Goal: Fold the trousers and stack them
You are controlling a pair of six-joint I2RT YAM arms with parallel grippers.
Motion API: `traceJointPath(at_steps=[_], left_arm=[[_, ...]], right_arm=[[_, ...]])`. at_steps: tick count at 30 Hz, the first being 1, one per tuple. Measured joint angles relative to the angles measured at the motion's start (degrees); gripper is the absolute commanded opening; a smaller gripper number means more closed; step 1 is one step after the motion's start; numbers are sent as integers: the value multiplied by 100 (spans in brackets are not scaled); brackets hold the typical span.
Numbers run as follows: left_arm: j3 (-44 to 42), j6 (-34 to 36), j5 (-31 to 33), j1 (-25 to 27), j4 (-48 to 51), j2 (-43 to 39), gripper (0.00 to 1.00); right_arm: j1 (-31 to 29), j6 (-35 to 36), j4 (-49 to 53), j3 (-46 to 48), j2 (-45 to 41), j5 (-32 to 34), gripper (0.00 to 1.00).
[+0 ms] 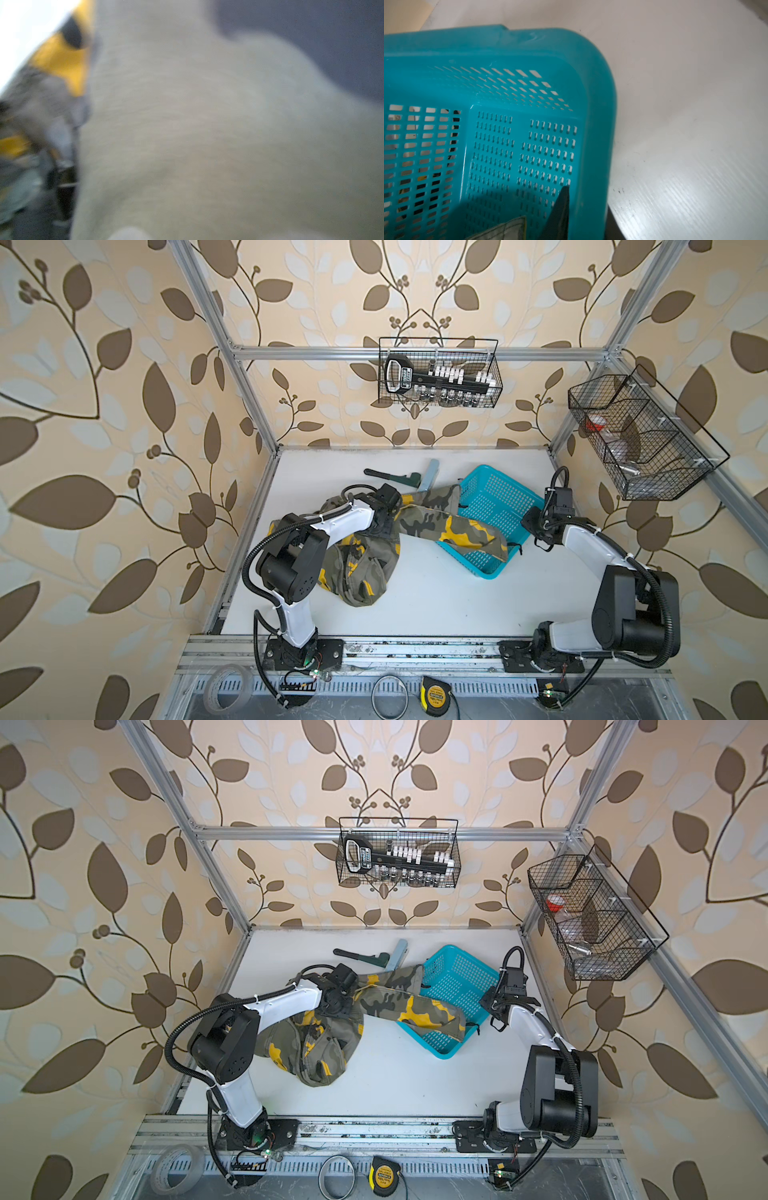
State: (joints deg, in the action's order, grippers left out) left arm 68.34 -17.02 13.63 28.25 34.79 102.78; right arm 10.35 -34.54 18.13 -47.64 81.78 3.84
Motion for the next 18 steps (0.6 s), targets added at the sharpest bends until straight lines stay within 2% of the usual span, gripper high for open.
traceJointPath(at_steps=[8, 18], left_arm=[[-658, -608, 876, -702, 304, -686, 0], [-1038, -1305, 1755, -1113, 782, -1893, 0]], right_arm=[[223, 726, 225, -623, 579, 483, 13], [315, 1572, 391, -2367, 1998, 1075, 15]])
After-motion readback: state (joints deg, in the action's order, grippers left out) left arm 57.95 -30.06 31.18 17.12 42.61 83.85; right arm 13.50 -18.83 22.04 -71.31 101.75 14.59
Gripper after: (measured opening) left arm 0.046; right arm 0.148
